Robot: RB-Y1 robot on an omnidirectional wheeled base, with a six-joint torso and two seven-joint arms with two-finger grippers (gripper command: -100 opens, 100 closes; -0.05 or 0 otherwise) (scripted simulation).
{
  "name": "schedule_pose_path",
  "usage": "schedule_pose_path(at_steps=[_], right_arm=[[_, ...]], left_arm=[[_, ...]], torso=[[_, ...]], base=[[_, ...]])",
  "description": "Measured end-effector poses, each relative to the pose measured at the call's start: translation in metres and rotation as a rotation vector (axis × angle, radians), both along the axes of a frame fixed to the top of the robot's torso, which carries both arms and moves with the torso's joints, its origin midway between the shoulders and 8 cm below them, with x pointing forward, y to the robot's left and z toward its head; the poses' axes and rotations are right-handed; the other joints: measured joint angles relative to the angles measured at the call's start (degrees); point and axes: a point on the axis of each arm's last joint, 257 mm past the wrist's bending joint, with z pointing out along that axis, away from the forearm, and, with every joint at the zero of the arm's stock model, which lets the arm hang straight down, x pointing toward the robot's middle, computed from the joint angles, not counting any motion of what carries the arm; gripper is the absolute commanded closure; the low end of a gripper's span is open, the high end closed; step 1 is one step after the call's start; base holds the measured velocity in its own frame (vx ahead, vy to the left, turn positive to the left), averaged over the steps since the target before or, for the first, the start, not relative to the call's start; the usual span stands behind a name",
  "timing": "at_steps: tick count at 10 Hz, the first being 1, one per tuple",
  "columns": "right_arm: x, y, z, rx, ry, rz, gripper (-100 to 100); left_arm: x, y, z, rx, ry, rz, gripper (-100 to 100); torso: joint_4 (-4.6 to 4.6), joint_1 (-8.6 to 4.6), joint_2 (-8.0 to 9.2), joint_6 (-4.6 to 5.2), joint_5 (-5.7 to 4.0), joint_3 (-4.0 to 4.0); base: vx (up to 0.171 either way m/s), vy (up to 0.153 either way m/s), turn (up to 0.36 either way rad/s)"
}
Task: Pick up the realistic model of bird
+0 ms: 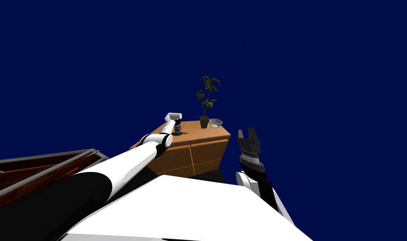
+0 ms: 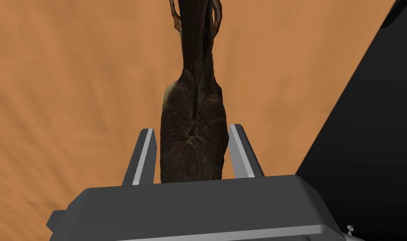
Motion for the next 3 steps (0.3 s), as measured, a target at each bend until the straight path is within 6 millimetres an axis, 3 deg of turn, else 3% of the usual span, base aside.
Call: schedule_pose_path(at_steps=[2,3], right_arm=[[0.0000,0.0000,0.0000,0.000,0.000,0.000,0],[0.0000,0.0000,0.0000,0.000,0.000,0.000,0]], left_arm=[[-0.0003,-0.0012,0.0127,0.000,-0.001,0.002,100],[-0.0006,-0.0012,0.0136,-0.001,0.000,0.002,0]], torso=[[0.04,-0.03,0.03,0.00,-0.03,0.03],[0.02,-0.02,0.03,0.00,-0.01,0.02]], base=[[0.000,0.000,0.000],[0.000,0.000,0.000]])
